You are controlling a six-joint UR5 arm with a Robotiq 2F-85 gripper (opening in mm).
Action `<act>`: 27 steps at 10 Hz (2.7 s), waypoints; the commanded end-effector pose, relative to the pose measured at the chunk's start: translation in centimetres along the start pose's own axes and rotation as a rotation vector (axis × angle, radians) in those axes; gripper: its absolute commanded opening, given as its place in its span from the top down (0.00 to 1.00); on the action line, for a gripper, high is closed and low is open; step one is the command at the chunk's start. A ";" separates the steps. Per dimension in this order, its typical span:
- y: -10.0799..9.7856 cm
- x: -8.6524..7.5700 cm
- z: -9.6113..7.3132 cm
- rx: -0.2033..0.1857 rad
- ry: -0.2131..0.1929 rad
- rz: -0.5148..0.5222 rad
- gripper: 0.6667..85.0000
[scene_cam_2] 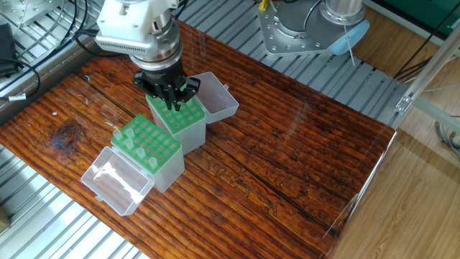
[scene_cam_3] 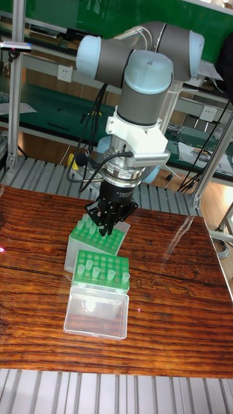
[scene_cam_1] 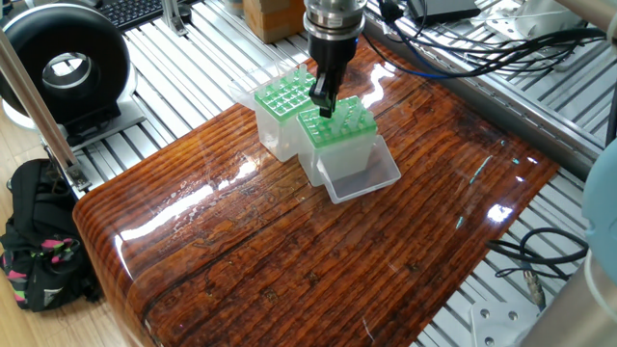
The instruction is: Transfer all large pipette tips from one holder to another
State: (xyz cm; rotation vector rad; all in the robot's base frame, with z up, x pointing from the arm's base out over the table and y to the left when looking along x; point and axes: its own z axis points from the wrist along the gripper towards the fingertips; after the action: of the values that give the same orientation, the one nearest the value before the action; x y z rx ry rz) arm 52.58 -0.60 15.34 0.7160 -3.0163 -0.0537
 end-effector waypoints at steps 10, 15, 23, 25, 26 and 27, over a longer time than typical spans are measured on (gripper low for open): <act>-0.7 -2.2 -6.4 -0.017 0.023 0.003 0.88; -0.5 -1.4 -8.5 -0.025 0.043 0.000 0.88; 0.0 -0.4 -12.4 -0.024 0.075 0.013 0.88; -0.2 -0.5 -13.1 -0.022 0.075 0.008 0.88; -0.3 -0.6 -13.5 -0.024 0.078 0.007 0.88; -0.5 -0.6 -13.7 -0.025 0.079 0.005 0.88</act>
State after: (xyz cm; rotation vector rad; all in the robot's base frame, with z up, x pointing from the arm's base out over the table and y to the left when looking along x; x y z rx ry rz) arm 53.79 -1.17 28.06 0.6851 -2.9375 -0.0457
